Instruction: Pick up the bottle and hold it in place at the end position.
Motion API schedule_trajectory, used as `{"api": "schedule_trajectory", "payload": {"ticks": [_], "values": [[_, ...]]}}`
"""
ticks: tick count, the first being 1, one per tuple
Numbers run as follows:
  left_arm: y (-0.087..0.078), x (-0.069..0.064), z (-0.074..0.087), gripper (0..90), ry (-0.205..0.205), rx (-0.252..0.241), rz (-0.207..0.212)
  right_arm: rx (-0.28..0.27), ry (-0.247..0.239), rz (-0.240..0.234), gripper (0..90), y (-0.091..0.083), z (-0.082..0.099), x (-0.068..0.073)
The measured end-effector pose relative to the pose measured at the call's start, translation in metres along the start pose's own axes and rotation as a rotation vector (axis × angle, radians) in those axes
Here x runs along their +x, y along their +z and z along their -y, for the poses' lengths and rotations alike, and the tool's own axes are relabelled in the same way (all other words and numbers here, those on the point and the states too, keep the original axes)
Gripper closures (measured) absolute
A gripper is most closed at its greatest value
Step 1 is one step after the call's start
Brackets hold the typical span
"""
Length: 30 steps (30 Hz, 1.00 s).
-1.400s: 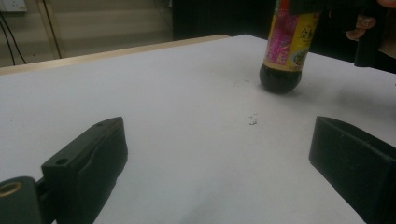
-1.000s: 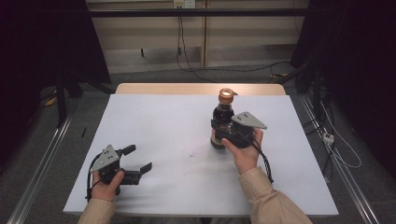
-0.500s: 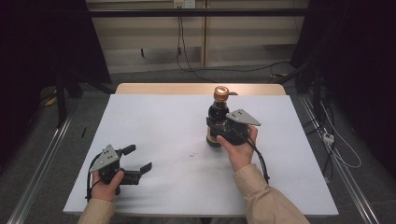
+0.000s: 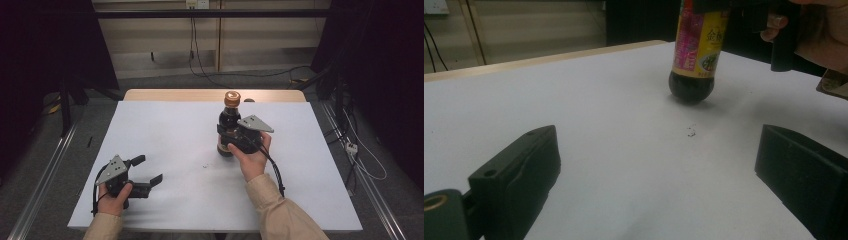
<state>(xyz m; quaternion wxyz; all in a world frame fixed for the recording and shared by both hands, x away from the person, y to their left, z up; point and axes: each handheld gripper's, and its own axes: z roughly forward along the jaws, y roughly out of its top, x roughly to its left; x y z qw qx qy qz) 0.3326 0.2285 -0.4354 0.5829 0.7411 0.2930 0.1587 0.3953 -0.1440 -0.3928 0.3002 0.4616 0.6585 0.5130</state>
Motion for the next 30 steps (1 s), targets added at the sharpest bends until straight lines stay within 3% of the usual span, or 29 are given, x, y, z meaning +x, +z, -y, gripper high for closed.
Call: {"api": "schedule_trajectory", "payload": {"ticks": [30], "values": [[-0.001,0.001,0.000,4.0,-0.002,0.002,0.006,0.005,-0.015,-0.006,30.3,0.020,-0.005,0.013]]}}
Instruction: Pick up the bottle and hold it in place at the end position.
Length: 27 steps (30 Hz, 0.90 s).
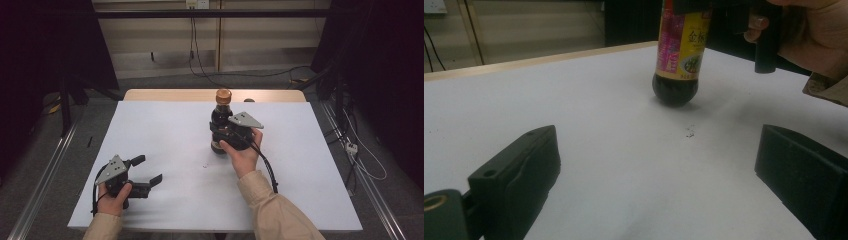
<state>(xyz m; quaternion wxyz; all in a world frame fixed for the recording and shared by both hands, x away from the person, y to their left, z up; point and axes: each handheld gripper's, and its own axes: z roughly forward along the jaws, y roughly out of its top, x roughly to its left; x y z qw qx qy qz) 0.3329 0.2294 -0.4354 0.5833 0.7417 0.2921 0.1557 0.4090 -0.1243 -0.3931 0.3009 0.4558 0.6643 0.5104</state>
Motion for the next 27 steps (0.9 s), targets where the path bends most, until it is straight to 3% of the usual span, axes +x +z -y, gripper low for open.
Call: {"api": "schedule_trajectory", "payload": {"ticks": [27], "values": [[0.000,0.001,0.001,4.0,-0.016,-0.006,0.001,0.009,-0.026,0.009,30.2,0.025,0.000,0.005]]}}
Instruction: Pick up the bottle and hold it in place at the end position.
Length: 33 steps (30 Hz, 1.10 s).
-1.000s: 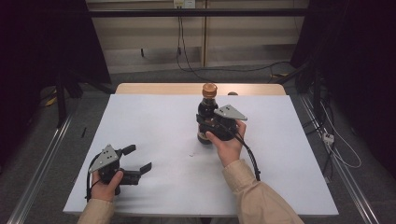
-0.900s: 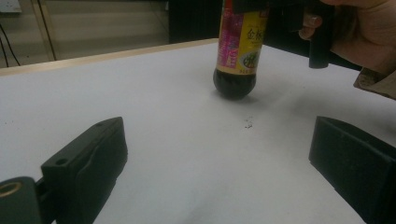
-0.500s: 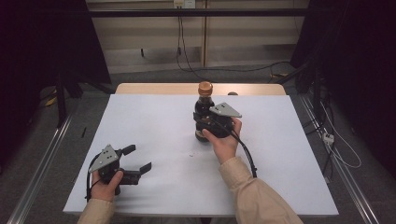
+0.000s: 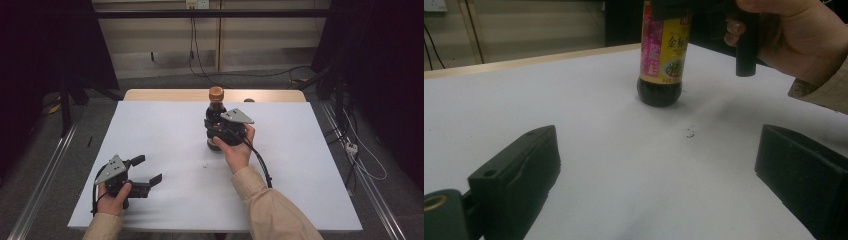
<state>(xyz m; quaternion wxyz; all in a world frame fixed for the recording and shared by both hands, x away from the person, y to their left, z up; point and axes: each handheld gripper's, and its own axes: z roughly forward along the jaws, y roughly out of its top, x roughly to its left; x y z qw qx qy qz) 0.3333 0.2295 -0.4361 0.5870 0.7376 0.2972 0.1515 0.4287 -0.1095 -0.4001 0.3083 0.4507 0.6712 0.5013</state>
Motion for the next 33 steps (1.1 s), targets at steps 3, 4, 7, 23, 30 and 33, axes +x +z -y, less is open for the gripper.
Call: {"api": "schedule_trajectory", "payload": {"ticks": [3,4,7,23,30,33], "values": [[0.0001,-0.0001,0.0001,4.0,-0.002,0.000,0.001,0.001,-0.006,0.000,30.2,0.0012,-0.0004,0.0009],[0.0001,0.0002,-0.0001,4.0,0.004,0.001,0.001,0.001,-0.007,-0.002,30.2,0.0016,-0.0006,0.0011],[0.0003,0.0003,0.0000,4.0,0.007,0.003,0.001,0.002,-0.001,-0.001,30.1,0.0023,-0.0010,0.0016],[0.0009,-0.0012,0.0003,4.0,0.006,0.009,0.006,0.003,-0.004,-0.008,29.8,-0.0019,0.0023,0.0034],[0.0015,-0.0021,0.0004,4.0,0.013,0.011,0.003,0.014,-0.009,-0.020,29.9,-0.0036,0.0024,0.0023],[0.0022,-0.0026,-0.0004,4.1,0.023,0.013,-0.012,0.012,-0.014,-0.019,30.0,-0.0031,0.0028,0.0028]]}}
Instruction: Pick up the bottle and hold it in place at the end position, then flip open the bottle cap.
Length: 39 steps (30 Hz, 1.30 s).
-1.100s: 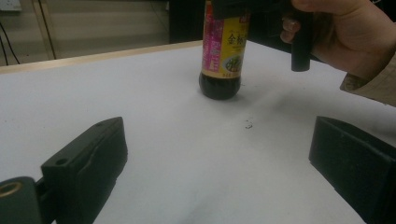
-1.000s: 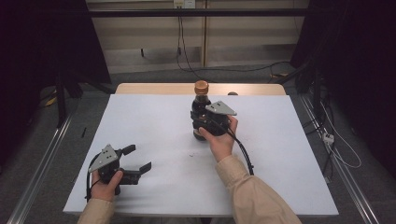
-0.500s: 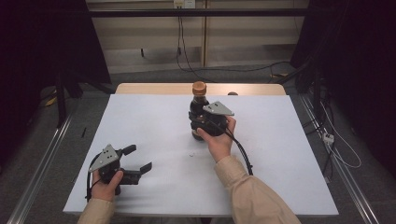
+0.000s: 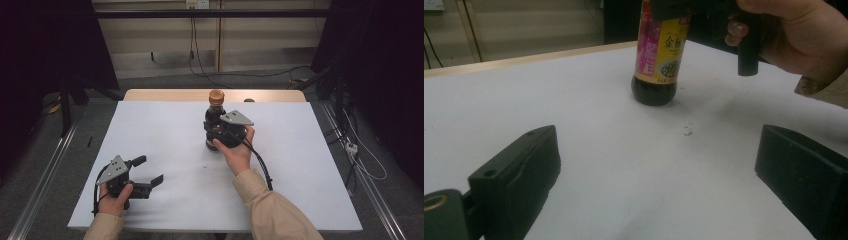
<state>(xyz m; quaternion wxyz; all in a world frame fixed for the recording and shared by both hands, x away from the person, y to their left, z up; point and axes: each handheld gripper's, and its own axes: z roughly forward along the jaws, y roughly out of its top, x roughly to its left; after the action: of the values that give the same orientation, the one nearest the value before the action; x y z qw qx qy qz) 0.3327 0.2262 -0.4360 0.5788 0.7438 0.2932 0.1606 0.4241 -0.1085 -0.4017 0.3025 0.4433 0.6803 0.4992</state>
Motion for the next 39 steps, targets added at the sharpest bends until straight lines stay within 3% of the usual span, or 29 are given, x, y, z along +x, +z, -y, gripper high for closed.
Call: {"api": "schedule_trajectory", "payload": {"ticks": [12,24,29,39], "values": [[0.013,-0.006,-0.014,5.0,-0.067,0.000,-0.031,0.004,-0.003,-0.011,30.3,0.000,0.001,-0.002],[0.025,-0.013,-0.033,5.0,-0.085,0.007,-0.024,-0.004,-0.002,-0.019,30.6,0.000,0.003,-0.002],[0.029,-0.014,-0.038,5.0,-0.088,0.026,-0.002,-0.004,-0.002,-0.024,30.5,0.000,0.003,-0.003],[0.038,-0.014,-0.050,4.8,-0.086,0.054,0.002,-0.004,-0.006,-0.028,30.6,0.000,0.003,-0.004]]}}
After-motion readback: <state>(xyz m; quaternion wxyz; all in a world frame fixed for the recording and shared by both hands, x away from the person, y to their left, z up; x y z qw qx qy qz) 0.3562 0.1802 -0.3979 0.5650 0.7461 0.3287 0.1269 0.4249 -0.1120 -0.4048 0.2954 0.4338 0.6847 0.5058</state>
